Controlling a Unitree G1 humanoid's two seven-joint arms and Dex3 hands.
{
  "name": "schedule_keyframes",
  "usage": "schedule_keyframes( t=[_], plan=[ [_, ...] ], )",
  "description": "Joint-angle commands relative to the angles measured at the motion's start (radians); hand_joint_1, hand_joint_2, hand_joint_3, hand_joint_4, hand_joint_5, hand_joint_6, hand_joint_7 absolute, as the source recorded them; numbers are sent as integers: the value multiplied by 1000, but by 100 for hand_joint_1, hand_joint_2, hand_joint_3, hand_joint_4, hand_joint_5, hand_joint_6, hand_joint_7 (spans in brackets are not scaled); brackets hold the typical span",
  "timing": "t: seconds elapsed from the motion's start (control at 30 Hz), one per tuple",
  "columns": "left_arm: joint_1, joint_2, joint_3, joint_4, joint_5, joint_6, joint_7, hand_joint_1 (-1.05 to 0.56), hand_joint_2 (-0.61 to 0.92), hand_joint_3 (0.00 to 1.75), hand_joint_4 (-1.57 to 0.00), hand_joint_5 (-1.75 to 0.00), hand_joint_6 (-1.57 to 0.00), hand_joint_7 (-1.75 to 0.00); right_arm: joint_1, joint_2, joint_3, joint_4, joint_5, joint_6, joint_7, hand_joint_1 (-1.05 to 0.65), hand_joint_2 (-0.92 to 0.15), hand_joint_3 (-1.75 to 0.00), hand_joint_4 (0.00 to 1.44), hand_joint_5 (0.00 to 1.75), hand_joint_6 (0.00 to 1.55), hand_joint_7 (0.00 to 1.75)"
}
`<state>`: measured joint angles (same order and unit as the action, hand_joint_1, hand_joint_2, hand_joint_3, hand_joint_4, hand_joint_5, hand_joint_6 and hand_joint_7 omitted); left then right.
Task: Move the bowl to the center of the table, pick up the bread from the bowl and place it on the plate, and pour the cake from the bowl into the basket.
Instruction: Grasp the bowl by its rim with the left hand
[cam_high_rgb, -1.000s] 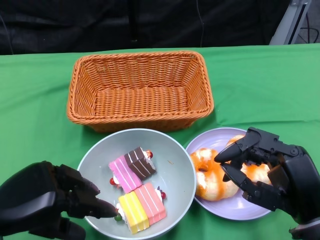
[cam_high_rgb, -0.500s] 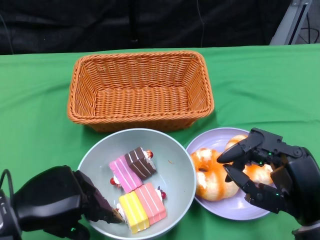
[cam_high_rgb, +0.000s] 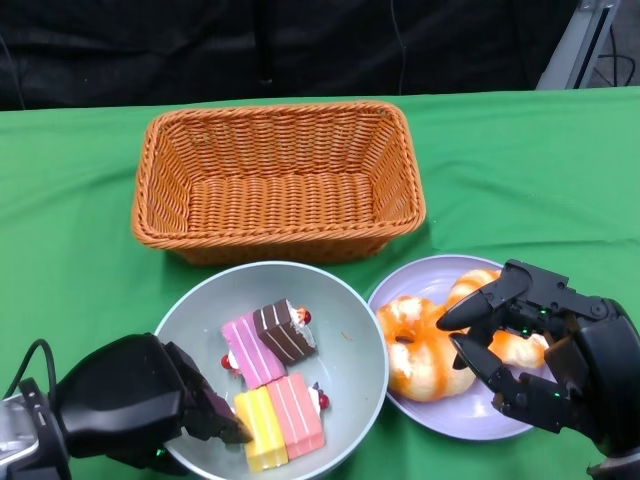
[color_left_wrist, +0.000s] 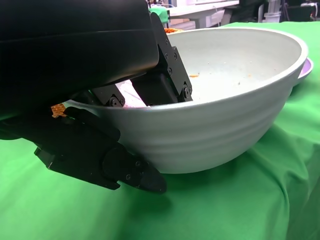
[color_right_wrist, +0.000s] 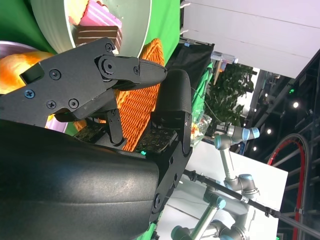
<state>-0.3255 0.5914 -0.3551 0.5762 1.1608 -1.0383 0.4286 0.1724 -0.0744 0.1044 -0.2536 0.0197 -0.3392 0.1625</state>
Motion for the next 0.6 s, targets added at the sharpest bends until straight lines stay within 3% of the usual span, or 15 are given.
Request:
schedule_keyframes(
  t=[0.03,0.2,0.37,0.4,0.43,0.47,0.5,0.57,0.6],
  plan=[
    [-21,34,-49,28,6,39,41,-38,87,1,-96,0,-89,0,5,-4,-6,-12,8,3,2,-25,-69,-62,69,146,73,110],
    [-37,40,-99,46,-12,62,92,-35,87,1,-98,-1,-91,-1,3,-3,-6,-9,11,1,3,-26,-69,-63,68,146,73,110],
    [-65,17,-135,125,-34,-6,285,-25,74,0,-124,-10,-121,-10,0,-1,-7,-3,14,0,4,-25,-69,-62,69,145,74,108],
    [-70,8,-140,144,-32,-13,337,-24,71,0,-127,-28,-129,-9,-1,0,-6,1,15,-4,5,-25,-69,-62,70,145,74,108],
    [-75,2,-147,159,-29,-17,378,-18,76,1,-108,-94,-135,-12,-2,0,-6,3,15,-6,5,-25,-69,-62,70,144,74,107],
    [-80,-2,-153,175,-30,-24,408,-15,79,2,-98,-123,-136,-16,-2,2,-6,4,14,-7,4,-25,-69,-61,71,143,75,106],
    [-85,-3,-161,186,-29,-27,426,-13,83,2,-92,-141,-129,-33,-2,3,-6,4,13,-7,3,-25,-69,-61,71,143,75,106],
    [-94,-6,-167,214,-50,-58,454,-12,89,6,-85,-160,-102,-86,-1,5,-5,4,17,-4,4,-25,-69,-61,72,142,75,105],
    [-94,-7,-163,222,-69,-75,457,-12,91,8,-84,-163,-96,-97,-2,5,-5,6,16,-8,5,-25,-69,-61,72,142,75,104]
  ],
)
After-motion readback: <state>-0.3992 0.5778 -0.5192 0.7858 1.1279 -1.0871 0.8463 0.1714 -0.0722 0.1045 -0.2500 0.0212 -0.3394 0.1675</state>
